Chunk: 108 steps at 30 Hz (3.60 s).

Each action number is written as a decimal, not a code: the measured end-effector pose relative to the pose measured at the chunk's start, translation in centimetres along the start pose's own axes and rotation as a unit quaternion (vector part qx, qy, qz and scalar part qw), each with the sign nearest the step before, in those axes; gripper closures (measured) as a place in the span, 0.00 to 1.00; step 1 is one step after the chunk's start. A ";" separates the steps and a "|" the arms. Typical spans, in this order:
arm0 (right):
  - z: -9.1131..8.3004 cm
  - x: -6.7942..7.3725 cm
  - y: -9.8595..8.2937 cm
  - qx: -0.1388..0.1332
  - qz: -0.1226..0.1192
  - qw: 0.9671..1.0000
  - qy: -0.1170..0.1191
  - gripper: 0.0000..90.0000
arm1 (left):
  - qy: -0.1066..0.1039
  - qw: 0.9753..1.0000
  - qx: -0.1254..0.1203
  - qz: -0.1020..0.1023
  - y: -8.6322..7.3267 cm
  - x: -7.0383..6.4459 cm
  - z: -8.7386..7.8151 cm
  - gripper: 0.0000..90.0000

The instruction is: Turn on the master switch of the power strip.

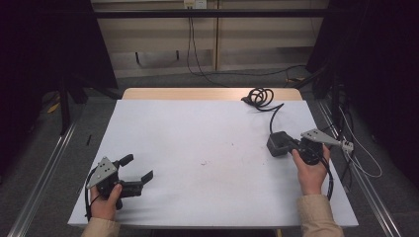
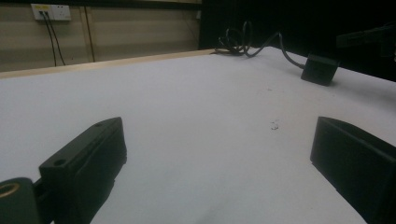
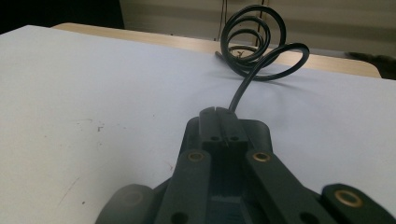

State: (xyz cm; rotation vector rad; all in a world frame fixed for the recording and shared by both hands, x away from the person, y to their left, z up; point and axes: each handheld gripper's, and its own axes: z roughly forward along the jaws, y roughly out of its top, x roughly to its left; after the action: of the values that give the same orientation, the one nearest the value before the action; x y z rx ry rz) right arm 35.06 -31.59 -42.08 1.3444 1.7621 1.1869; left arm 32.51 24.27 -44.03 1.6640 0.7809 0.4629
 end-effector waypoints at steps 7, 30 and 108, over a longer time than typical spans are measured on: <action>0.1 0.0 -0.1 0.002 0.003 1.000 0.004 1.00 | 0.001 1.000 -0.002 -0.002 0.0 0.0 0.0 0.03; 0.3 -0.5 -0.5 0.009 0.005 1.000 -0.006 1.00 | -0.001 1.000 0.000 0.000 0.0 0.0 0.0 0.03; 0.9 -0.3 -1.3 0.009 -0.026 0.999 -0.019 1.00 | 0.001 1.000 -0.001 -0.002 -0.1 -0.1 -0.1 0.04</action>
State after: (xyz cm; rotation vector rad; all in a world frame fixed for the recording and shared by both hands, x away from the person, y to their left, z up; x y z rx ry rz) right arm 35.44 -31.72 -43.62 1.3146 1.7743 1.1121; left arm 32.35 24.34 -44.14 1.6601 0.7847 0.4612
